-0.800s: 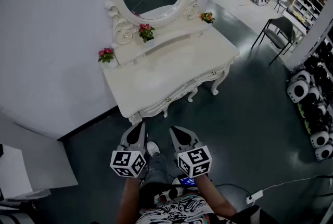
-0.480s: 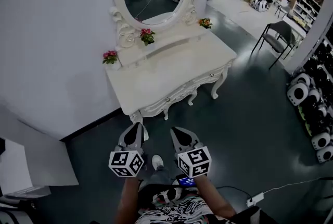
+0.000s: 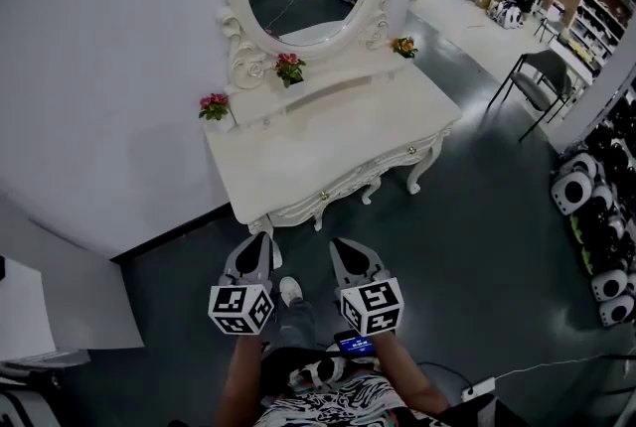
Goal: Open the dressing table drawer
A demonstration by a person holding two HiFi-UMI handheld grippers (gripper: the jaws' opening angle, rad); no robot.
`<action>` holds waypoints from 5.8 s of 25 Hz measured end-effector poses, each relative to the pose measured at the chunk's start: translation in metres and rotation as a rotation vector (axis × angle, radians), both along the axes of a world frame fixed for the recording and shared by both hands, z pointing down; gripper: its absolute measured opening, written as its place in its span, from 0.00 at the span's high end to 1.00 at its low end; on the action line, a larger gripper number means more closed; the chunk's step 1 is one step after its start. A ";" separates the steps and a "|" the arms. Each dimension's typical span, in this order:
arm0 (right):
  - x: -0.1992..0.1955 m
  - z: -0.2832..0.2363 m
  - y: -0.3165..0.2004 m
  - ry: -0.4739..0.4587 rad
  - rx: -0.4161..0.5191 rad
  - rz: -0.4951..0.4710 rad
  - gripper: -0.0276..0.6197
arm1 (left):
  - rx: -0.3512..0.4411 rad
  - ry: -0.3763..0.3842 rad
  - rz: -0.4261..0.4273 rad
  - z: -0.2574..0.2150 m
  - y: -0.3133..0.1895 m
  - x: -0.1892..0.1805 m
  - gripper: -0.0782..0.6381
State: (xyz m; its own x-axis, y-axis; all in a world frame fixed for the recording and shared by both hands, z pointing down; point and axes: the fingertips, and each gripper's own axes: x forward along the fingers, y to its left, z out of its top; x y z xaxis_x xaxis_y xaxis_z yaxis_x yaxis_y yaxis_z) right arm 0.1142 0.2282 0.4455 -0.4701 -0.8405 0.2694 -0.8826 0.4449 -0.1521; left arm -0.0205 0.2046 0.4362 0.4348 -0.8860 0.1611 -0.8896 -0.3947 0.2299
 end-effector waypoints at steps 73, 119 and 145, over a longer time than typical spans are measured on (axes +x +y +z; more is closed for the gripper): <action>-0.154 0.194 -0.457 0.223 -0.365 -0.224 0.80 | -0.365 -0.039 0.019 0.176 -0.404 -0.088 0.89; -0.087 0.157 -0.388 0.171 -0.357 0.005 0.95 | -0.235 -0.044 0.042 0.117 -0.375 -0.081 0.89; -0.080 0.070 -0.393 0.081 -0.157 0.033 0.95 | -0.134 -0.033 0.026 0.067 -0.373 -0.076 0.89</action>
State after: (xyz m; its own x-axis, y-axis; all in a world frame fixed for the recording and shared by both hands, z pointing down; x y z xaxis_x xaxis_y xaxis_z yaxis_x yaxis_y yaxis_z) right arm 0.0346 -0.1647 0.5157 -0.4142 -0.7997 0.4347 -0.9085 0.3919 -0.1448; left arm -0.0969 -0.1680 0.5032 0.4500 -0.8439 0.2922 -0.8873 -0.3856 0.2529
